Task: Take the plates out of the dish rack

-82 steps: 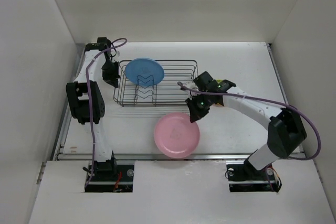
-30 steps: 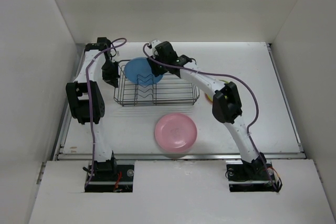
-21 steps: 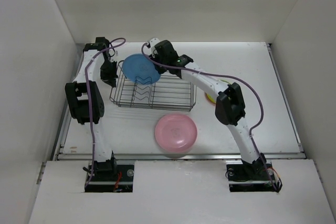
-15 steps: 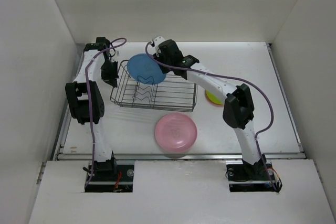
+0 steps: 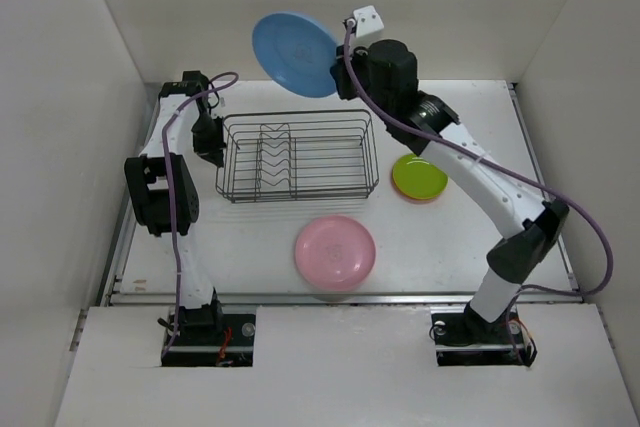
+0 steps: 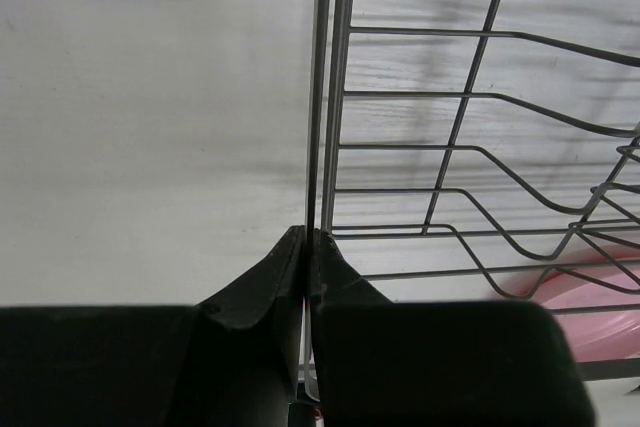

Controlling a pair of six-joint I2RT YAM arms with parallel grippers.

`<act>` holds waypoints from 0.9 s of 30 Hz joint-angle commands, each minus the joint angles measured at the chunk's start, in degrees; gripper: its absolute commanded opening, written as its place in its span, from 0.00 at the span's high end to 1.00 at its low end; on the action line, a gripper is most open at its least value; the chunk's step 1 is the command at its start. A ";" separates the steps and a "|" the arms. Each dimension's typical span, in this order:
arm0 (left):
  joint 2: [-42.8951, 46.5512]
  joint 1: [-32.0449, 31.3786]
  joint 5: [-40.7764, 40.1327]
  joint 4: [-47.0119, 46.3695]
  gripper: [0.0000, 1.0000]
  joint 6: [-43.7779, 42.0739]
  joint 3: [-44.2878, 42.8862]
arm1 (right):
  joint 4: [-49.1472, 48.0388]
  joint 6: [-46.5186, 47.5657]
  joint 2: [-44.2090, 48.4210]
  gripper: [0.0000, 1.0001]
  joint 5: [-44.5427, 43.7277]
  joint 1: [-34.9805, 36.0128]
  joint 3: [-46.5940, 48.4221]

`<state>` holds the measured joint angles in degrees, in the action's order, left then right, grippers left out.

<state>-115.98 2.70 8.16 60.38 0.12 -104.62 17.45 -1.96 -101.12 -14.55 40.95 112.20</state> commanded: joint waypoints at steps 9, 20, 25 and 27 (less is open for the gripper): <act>-1.00 1.43 -1.13 1.58 1.00 2.16 -3.93 | 25.25 3.98 13.58 1.00 36.15 0.18 -19.10; -1.00 1.43 -0.60 1.58 1.00 2.16 -3.93 | 31.34 -1.98 12.18 0.89 34.34 2.12 -41.36; -0.38 1.43 -1.13 1.58 1.00 2.16 -3.40 | 28.95 -4.37 10.86 0.43 27.39 2.12 -41.11; 0.32 1.43 -1.65 1.06 1.00 2.16 -2.87 | 28.95 -4.37 10.86 0.32 25.89 2.12 -40.40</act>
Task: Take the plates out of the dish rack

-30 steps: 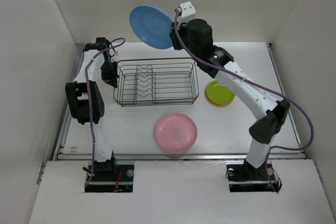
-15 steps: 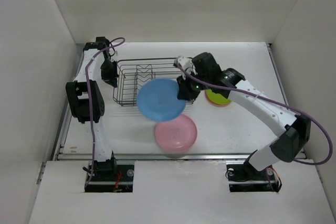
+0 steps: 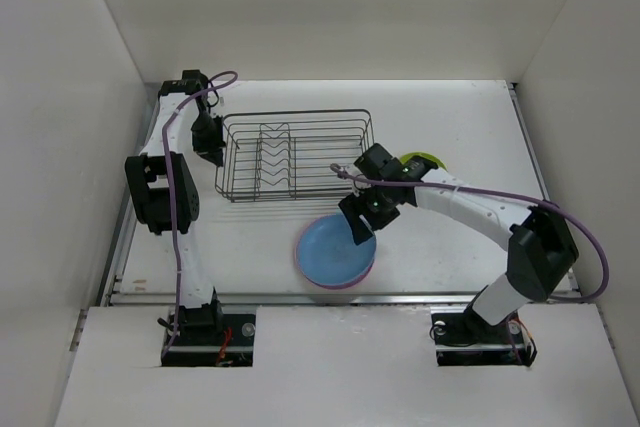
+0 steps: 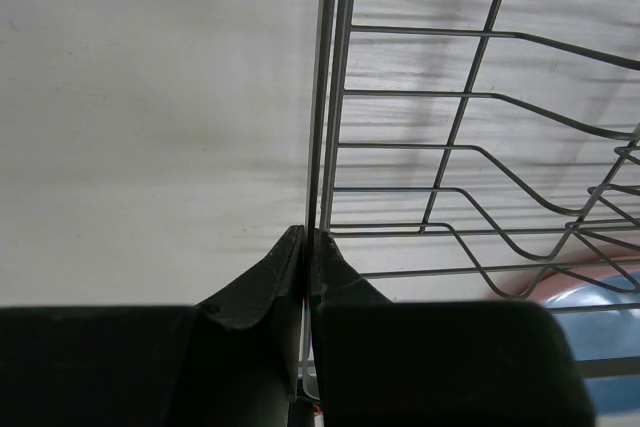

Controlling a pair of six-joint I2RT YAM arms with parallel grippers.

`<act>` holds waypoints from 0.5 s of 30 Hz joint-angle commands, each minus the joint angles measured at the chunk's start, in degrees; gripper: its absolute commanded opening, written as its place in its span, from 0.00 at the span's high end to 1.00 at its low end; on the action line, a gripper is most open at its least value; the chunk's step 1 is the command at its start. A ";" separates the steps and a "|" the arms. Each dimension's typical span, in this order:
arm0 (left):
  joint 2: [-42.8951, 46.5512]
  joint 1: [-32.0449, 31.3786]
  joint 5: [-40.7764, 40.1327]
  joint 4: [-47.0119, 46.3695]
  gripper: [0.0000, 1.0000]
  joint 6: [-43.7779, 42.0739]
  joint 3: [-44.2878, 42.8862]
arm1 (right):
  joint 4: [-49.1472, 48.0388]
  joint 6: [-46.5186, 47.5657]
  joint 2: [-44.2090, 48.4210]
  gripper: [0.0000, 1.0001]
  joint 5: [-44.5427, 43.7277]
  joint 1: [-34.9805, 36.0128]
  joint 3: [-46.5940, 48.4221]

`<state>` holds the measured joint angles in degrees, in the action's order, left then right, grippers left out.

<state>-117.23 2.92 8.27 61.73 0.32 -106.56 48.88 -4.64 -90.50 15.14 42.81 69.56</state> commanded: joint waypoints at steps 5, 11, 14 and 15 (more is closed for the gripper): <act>2.71 1.21 -2.29 -0.30 0.95 1.97 -0.93 | 1.74 -1.68 3.73 0.15 -11.69 0.26 6.01; 4.99 1.21 -3.53 -0.30 0.78 1.44 -1.54 | 2.53 -7.99 10.95 0.00 -27.57 -0.35 12.96; 6.83 1.21 -5.63 -0.30 0.60 0.91 -3.20 | 3.93 -19.47 14.90 0.00 -53.65 -3.68 17.53; 7.71 1.21 -5.64 -0.91 0.51 0.91 -3.21 | 3.94 -21.61 16.30 0.00 -66.51 -6.39 17.54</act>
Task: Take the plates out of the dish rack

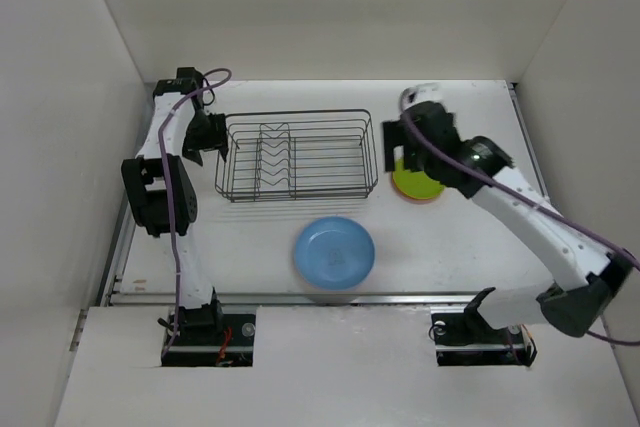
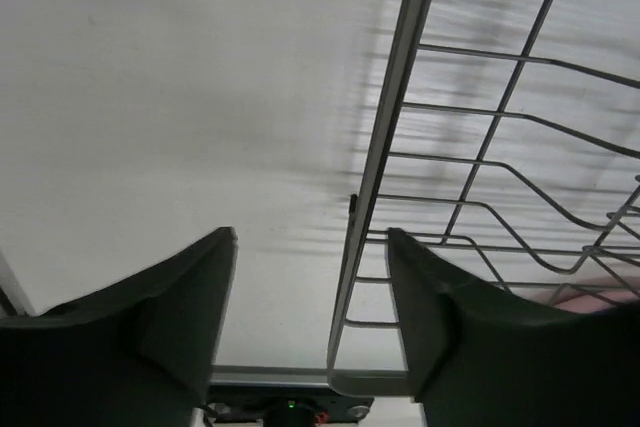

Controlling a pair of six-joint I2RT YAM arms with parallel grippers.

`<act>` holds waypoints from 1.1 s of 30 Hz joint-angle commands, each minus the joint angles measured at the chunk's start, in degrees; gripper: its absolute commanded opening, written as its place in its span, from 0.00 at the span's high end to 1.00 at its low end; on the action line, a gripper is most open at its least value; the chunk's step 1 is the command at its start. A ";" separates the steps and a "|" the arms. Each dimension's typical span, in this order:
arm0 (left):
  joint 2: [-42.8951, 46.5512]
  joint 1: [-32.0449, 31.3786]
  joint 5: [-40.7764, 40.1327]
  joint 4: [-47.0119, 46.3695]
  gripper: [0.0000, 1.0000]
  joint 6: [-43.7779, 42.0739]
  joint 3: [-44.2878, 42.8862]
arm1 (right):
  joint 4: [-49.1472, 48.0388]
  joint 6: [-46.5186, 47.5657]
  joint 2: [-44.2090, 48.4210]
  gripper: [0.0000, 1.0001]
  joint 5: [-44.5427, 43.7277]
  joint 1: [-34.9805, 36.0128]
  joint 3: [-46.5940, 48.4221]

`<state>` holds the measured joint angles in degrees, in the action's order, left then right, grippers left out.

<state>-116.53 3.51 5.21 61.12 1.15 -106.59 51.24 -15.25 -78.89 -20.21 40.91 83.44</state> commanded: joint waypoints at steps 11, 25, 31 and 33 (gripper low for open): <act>21.25 5.36 -32.18 -5.75 0.00 8.95 -4.42 | -3.70 -13.58 25.53 0.00 -75.68 -14.01 -4.78; 24.86 13.63 -25.25 -2.85 0.00 11.25 -2.84 | -4.13 -12.97 25.98 0.00 -79.91 -14.01 -8.91; 26.00 13.63 -25.25 -3.99 0.00 11.25 -1.08 | -6.86 -13.50 24.93 0.00 -79.37 -14.01 -8.91; 26.00 13.63 -25.25 -3.99 0.00 10.72 -1.08 | -6.86 -13.50 24.31 0.00 -79.37 -14.01 -8.91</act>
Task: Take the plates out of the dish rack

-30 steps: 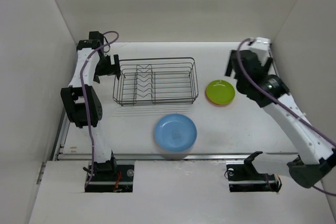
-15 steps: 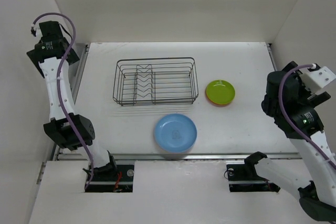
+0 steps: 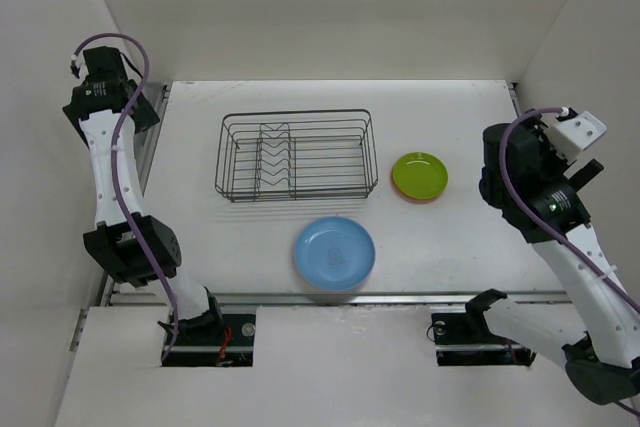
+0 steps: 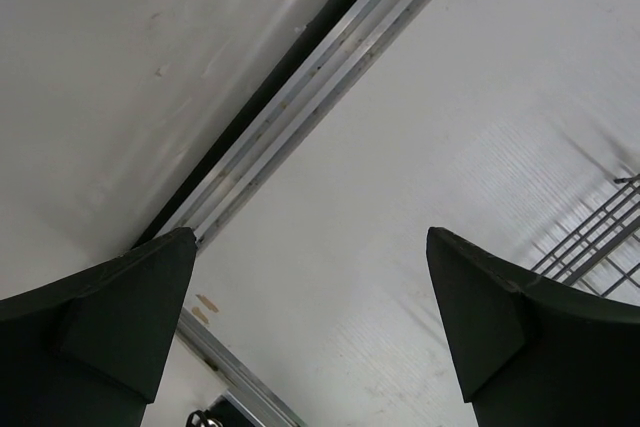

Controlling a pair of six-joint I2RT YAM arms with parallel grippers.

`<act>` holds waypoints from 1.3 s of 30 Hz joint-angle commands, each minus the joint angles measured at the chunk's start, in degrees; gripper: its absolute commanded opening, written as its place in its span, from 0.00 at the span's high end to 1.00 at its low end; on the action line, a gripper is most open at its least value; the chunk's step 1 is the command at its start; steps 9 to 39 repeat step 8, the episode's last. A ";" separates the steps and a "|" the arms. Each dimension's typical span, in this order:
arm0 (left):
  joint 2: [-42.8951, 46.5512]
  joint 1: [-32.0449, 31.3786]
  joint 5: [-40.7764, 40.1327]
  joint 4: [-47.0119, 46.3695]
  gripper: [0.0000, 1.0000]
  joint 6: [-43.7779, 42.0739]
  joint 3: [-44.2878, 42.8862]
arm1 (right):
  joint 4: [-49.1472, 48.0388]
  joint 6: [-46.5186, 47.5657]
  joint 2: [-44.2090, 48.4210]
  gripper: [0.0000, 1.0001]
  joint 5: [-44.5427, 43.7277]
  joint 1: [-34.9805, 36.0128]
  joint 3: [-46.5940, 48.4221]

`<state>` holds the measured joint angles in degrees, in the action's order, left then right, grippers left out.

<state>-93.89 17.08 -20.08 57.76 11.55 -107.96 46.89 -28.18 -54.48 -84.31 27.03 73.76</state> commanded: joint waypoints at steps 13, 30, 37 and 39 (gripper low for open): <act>3.36 0.06 0.56 -0.63 0.00 0.31 0.30 | -2.51 -1.08 -1.24 0.00 -15.79 -0.13 0.78; 3.36 0.06 0.56 -0.63 0.00 0.31 0.30 | -2.51 -1.08 -1.24 0.00 -15.79 -0.13 0.78; 3.36 0.06 0.56 -0.63 0.00 0.31 0.30 | -2.51 -1.08 -1.24 0.00 -15.79 -0.13 0.78; 3.36 0.06 0.56 -0.63 0.00 0.31 0.30 | -2.51 -1.08 -1.24 0.00 -15.79 -0.13 0.78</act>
